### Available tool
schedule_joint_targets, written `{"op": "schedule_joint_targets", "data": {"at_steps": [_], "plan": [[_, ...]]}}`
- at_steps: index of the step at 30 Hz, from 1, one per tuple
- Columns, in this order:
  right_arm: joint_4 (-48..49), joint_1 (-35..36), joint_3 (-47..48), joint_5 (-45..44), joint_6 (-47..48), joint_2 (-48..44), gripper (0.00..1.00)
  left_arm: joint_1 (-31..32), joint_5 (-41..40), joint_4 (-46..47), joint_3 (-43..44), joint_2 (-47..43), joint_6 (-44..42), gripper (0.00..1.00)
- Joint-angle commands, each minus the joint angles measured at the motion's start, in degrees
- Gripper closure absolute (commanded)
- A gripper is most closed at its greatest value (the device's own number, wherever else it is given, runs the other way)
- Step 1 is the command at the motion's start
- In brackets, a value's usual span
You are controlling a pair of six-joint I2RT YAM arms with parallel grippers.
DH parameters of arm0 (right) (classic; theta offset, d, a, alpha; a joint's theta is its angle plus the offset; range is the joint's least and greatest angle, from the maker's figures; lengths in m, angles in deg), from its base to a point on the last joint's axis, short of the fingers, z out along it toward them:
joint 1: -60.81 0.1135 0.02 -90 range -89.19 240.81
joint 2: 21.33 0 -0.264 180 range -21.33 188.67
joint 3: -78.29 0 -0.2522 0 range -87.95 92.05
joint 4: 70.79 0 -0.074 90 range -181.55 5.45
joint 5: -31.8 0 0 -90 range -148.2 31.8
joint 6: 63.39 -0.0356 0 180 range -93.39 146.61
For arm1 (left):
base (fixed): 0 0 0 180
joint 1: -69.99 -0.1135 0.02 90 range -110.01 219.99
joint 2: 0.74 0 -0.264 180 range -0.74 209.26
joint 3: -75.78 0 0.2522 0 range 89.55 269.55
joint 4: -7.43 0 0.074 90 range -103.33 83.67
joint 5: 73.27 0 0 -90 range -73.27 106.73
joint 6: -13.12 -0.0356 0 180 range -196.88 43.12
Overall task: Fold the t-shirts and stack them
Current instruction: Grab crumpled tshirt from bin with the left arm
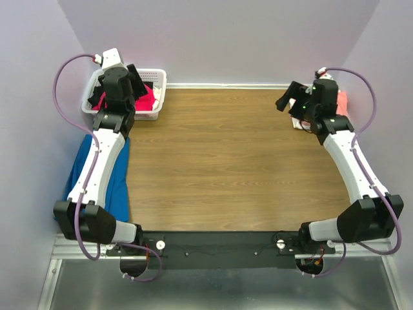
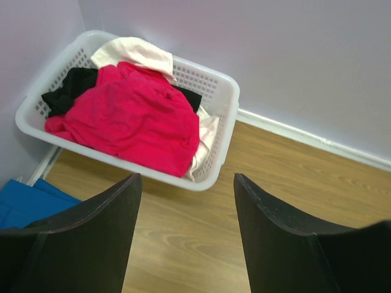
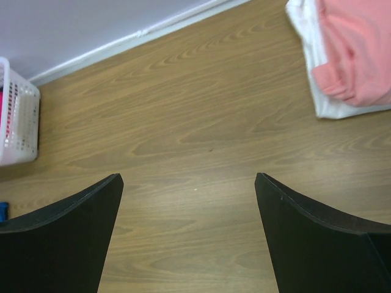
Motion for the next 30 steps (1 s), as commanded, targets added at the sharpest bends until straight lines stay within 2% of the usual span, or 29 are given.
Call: {"op": "schedule_joint_targets", "data": {"at_steps": [1,4,5,8,10,13,19,30], "plan": [[-1.9,5.4,2.3,-2.7,-3.6,3.7,0.03,0.2,-8.1,-5.8,9.4,5.9,4.0,0.29],[-1.9,8.4,3.1,-4.1,-4.9,5.5,0.04,-0.8,-9.6,-10.9,17.3,13.1,6.1,0.27],[-1.9,9.7,3.2,-4.8,-5.4,5.8,0.04,-1.5,-7.9,-12.4,19.7,17.5,7.8,0.24],[-1.9,11.3,3.5,-5.0,-6.8,7.2,0.04,-6.2,0.7,-18.5,30.2,27.2,10.9,0.24],[-1.9,11.7,3.4,-5.4,-7.4,7.6,0.04,-7.1,2.5,-22.1,37.5,31.6,11.9,0.25],[-1.9,12.3,3.1,-6.1,-7.5,8.0,0.04,-8.4,3.9,-24.0,43.6,38.5,11.3,0.24],[-1.8,12.4,2.5,-7.0,-7.5,9.4,0.04,-10.5,5.4,-23.5,47.5,47.1,10.5,0.25],[-1.9,12.5,4.1,-7.0,-7.0,13.1,0.04,-11.9,-0.5,-19.6,47.7,54.4,9.1,0.25]]}}
